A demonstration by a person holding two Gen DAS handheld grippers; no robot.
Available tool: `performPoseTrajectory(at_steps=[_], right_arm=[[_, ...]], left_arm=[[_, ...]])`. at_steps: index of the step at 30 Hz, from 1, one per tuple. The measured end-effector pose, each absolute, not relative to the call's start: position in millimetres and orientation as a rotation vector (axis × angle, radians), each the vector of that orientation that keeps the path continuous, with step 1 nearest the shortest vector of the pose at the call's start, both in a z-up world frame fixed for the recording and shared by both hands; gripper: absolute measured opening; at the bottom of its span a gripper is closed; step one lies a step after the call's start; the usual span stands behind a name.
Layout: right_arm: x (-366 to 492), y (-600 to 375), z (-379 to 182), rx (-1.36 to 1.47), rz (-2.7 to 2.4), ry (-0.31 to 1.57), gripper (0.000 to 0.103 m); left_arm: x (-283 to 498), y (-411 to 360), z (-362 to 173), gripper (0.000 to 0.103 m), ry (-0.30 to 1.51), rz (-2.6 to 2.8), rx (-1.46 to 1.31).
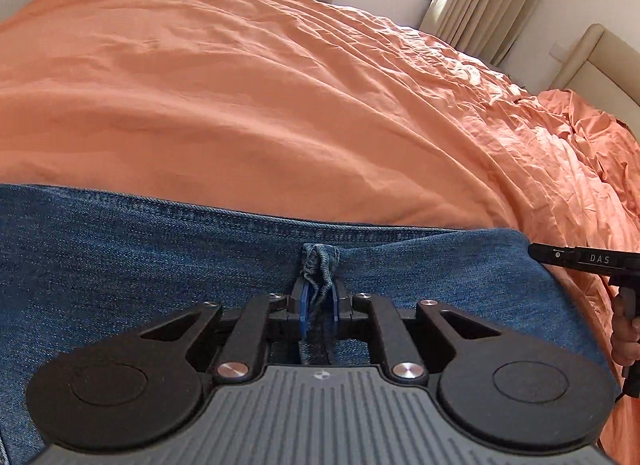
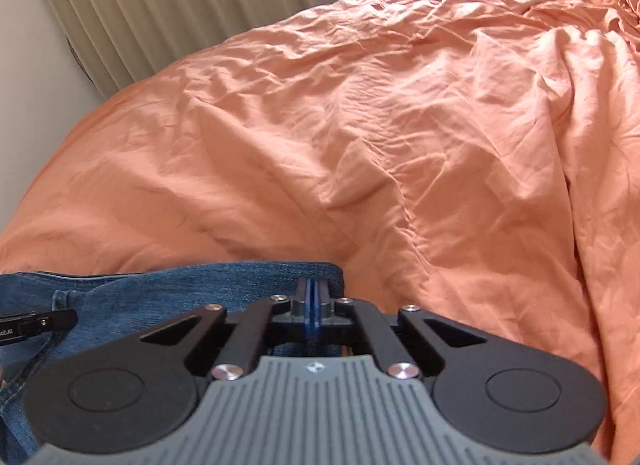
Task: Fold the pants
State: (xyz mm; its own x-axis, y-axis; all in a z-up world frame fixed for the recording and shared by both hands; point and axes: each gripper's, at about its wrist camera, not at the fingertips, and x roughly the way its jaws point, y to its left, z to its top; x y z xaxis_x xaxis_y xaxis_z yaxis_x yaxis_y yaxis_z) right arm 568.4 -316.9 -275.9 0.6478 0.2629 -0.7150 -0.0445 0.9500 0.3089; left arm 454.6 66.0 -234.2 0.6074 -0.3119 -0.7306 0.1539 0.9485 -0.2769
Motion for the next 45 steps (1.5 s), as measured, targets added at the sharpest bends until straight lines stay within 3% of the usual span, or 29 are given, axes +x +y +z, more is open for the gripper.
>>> performPoseTrajectory(at_steps=[6,17,25,32,34,37,43,45], right_arm=[[526.3,-315.8,-238.9,0.197,0.200,0.824,0.003],[390.8,-296.4,-226.7,0.058,0.272,0.802,0.003],[392.6,-292.4,-270.4,0.080,0.245,0.893,0.000],[412.6,-284.7,-262.5,0.004,0.246,0.995,0.000],[415.4,-276.1,-254.6,-0.055,0.241,1.010,0.000],[409.3,-260.5,-231.3,-0.122,0.287,0.957,0.005],[400.4,-207.9,-194.3,-0.254,0.426,0.883,0.004],[401.2,-190.7,-186.8,-0.282,0.457,0.869,0.004]], left_arm=[[443.3,71.1,-215.7,0.023,0.900,-0.231,-0.261],[341.1,56.7,-186.7,0.023,0.838,-0.199,-0.128],[345.8,55.7,-223.9,0.028,0.940,-0.125,-0.173],[345.9,61.3,-216.8,0.032,0.953,-0.079,-0.271],[336.7,71.5,-201.3,0.034,0.916,-0.085,-0.317],[319.4,99.8,-178.5,0.046,0.862,-0.093,-0.377],[290.0,185.2,-157.7,0.048,0.782,-0.023,-0.585],[275.4,215.3,-154.2,0.058,0.730,0.015,-0.628]])
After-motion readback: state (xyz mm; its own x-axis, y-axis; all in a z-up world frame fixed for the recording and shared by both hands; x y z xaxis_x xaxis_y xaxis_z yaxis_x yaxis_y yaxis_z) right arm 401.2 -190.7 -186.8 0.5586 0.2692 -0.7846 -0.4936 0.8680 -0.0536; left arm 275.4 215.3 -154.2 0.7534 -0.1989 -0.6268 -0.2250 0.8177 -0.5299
